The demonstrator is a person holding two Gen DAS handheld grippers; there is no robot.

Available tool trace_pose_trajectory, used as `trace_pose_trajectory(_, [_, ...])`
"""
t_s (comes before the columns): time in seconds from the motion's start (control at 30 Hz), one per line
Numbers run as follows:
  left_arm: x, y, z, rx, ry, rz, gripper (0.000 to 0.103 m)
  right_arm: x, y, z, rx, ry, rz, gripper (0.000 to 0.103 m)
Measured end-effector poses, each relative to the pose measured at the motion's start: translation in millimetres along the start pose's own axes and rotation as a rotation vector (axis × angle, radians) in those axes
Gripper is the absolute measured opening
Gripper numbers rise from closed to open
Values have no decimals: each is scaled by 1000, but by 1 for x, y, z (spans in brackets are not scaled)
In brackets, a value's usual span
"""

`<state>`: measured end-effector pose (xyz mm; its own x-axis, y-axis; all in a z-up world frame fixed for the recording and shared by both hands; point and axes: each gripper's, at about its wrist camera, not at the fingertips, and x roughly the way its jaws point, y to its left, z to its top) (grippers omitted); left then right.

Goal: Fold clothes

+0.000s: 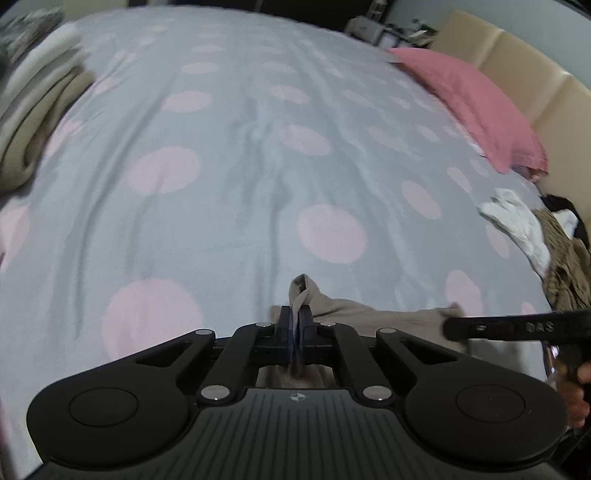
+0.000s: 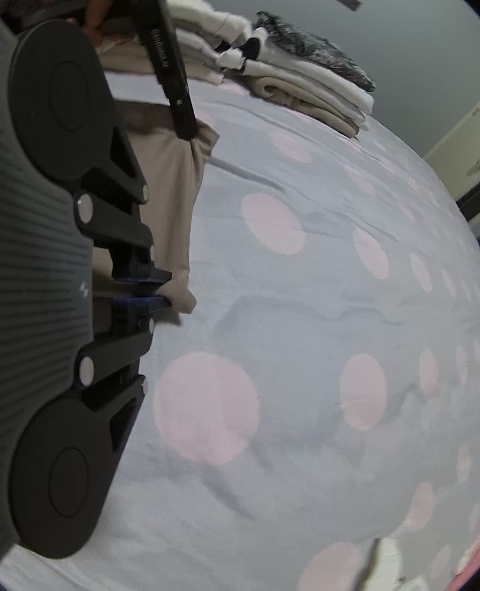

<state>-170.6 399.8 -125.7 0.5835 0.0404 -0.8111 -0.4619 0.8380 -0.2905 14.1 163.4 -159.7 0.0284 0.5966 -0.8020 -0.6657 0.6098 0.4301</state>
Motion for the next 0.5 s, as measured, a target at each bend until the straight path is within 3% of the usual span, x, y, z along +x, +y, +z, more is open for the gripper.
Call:
trace_pose_trajectory(0.2, [7, 9, -1, -37, 28, 35, 6, 5, -1, 2, -6, 5, -21, 11])
trace_pose_trajectory(0.27, [0, 10, 0, -52, 19, 45, 11, -4, 0, 2, 0, -17, -55, 29])
trace_pose_trajectory(0.3, [-4, 10, 0, -53, 14, 47, 12, -10, 1, 1, -8, -31, -75, 31])
trace_pose_trajectory(0.47, [-30, 9, -12, -21, -1, 26, 17, -32, -1, -14, -23, -39, -51, 31])
trace_pose_trajectory(0.5, [-35, 8, -16, -16, -1, 18, 23, -35, -1, -20, -25, -31, -39, 31])
